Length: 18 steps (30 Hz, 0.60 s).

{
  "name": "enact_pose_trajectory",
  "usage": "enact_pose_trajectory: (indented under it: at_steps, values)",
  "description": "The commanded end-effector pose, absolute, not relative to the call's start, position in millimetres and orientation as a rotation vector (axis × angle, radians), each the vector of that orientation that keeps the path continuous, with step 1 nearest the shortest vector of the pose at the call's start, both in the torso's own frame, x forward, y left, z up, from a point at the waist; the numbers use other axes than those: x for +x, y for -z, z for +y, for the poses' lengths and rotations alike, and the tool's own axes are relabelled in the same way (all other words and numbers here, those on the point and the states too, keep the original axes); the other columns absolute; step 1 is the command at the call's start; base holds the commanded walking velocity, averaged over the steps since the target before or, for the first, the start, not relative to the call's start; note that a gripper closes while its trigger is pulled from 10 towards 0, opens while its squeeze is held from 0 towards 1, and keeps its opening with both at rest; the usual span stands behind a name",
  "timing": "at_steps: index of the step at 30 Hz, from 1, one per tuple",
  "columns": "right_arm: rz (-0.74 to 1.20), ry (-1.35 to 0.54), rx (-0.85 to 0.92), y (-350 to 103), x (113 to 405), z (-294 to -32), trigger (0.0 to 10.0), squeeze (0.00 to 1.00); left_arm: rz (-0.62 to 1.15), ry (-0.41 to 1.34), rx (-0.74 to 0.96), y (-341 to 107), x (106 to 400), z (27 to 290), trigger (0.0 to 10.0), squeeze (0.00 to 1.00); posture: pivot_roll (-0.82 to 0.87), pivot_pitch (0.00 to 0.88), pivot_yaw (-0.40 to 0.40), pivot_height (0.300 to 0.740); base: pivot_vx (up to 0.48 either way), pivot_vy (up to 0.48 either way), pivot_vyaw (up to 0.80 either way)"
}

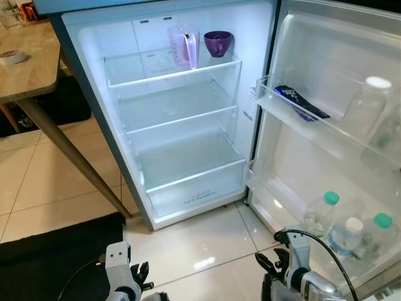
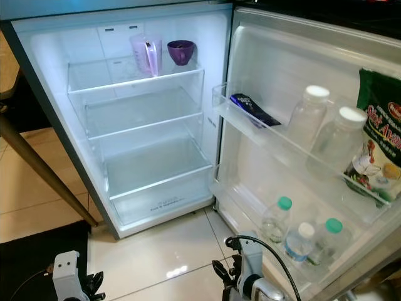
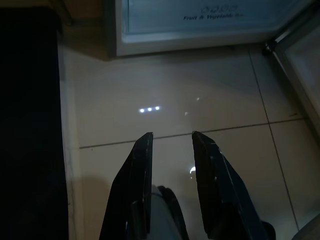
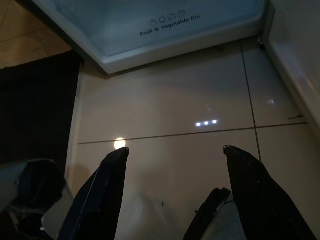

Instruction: Restocking fridge

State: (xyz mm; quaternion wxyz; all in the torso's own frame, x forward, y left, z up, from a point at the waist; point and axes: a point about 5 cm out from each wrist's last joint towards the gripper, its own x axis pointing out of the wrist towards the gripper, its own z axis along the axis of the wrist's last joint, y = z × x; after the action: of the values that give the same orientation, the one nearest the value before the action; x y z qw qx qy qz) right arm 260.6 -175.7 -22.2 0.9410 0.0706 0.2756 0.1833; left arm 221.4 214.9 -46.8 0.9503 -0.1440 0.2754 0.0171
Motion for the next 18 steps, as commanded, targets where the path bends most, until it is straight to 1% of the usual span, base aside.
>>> enact_pose_trajectory:
  at_steps: [1,7,13,17,18]
  values:
    - [0.585,-0.356,0.138,27.1,256.1,-176.4,10.0,0.00,0.573,-0.053,-0.273,48.2,217.9,220.9,10.0,0.00,-0.07,0.047,0.020,0.605,0.000,0.000,0.00]
    - [0.622,-0.322,0.118,32.1,252.2,-178.9,10.0,0.00,0.592,-0.054,-0.270,50.7,215.5,219.7,10.0,0.00,-0.07,0.046,0.023,0.609,0.000,0.000,0.00]
    - [0.652,-0.327,0.143,39.5,241.7,-181.6,10.0,0.00,0.639,-0.064,-0.269,57.8,205.9,219.2,10.0,0.00,-0.07,0.041,0.023,0.609,0.000,0.000,0.00]
    - [0.651,-0.345,0.162,40.1,240.0,-180.6,10.0,0.00,0.646,-0.067,-0.269,58.6,204.6,219.5,10.0,0.00,-0.07,0.041,0.023,0.609,0.000,0.000,0.00]
    - [0.654,-0.353,0.184,41.5,237.5,-180.3,10.0,0.00,0.662,-0.068,-0.267,60.6,201.6,219.7,10.0,0.00,-0.07,0.040,0.025,0.619,0.000,0.000,0.00]
